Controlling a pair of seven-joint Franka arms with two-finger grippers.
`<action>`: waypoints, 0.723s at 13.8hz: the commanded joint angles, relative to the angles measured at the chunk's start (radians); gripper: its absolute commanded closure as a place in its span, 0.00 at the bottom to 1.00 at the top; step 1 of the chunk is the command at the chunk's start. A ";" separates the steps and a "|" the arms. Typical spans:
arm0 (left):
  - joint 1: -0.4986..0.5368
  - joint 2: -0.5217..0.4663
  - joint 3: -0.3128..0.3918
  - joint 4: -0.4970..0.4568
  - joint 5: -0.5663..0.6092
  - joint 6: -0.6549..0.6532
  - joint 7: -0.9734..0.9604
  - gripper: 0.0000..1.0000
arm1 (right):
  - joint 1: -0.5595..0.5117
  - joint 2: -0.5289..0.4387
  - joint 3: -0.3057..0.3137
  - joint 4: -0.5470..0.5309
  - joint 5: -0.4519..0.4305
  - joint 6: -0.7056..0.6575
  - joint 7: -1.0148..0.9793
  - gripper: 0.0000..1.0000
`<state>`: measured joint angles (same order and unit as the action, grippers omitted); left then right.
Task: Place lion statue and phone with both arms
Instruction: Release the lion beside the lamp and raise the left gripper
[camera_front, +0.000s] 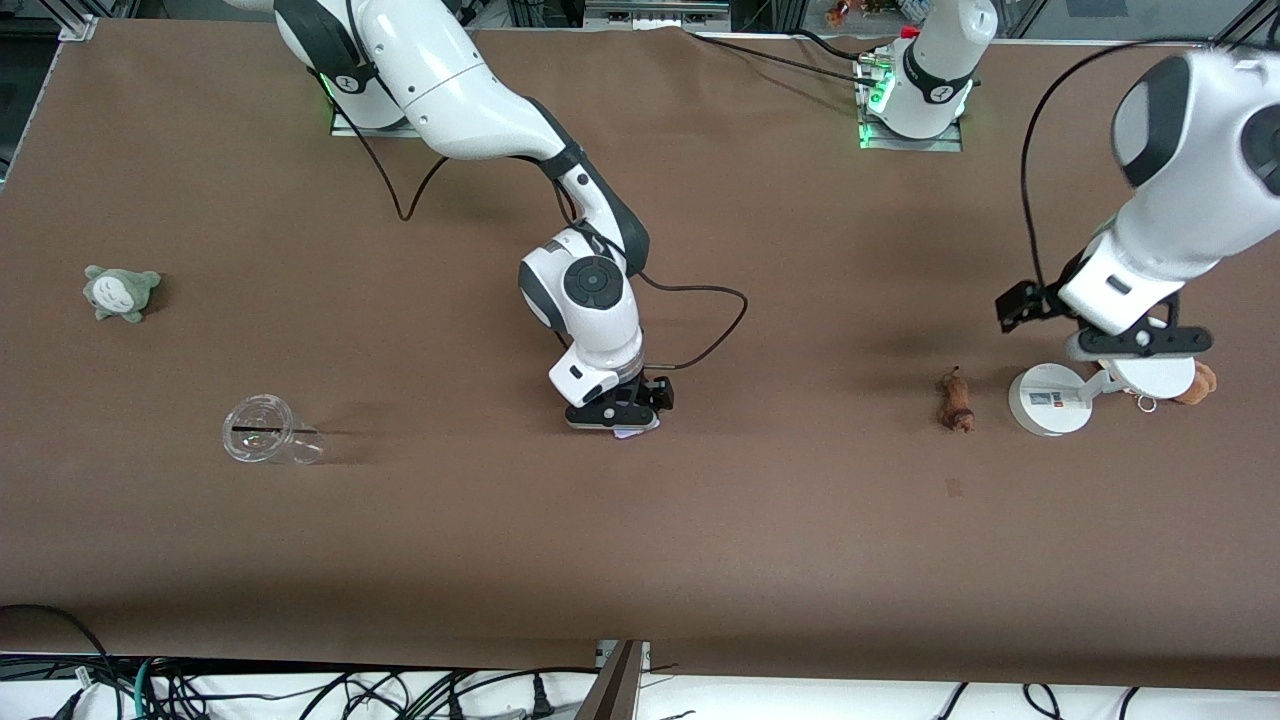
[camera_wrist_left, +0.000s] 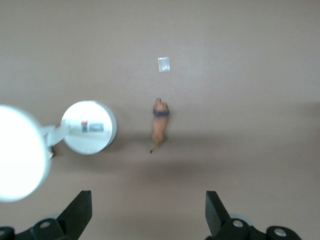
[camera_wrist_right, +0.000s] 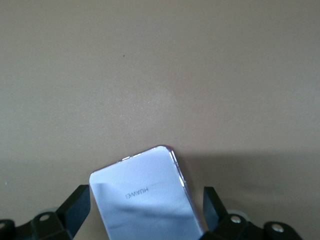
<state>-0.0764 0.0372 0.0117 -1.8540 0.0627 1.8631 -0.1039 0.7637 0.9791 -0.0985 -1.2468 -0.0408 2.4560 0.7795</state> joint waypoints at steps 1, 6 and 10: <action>0.009 -0.033 -0.009 0.079 0.011 -0.146 0.009 0.00 | 0.009 0.015 -0.006 0.015 -0.053 0.008 0.010 0.00; 0.014 -0.040 -0.001 0.197 0.012 -0.246 0.038 0.00 | 0.016 0.026 -0.006 0.013 -0.054 0.009 0.015 0.00; 0.024 -0.036 0.016 0.243 0.012 -0.274 0.155 0.00 | 0.028 0.041 -0.006 0.009 -0.054 0.047 0.015 0.00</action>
<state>-0.0646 -0.0139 0.0260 -1.6557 0.0627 1.6313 0.0024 0.7835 1.0038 -0.0982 -1.2469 -0.0800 2.4765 0.7796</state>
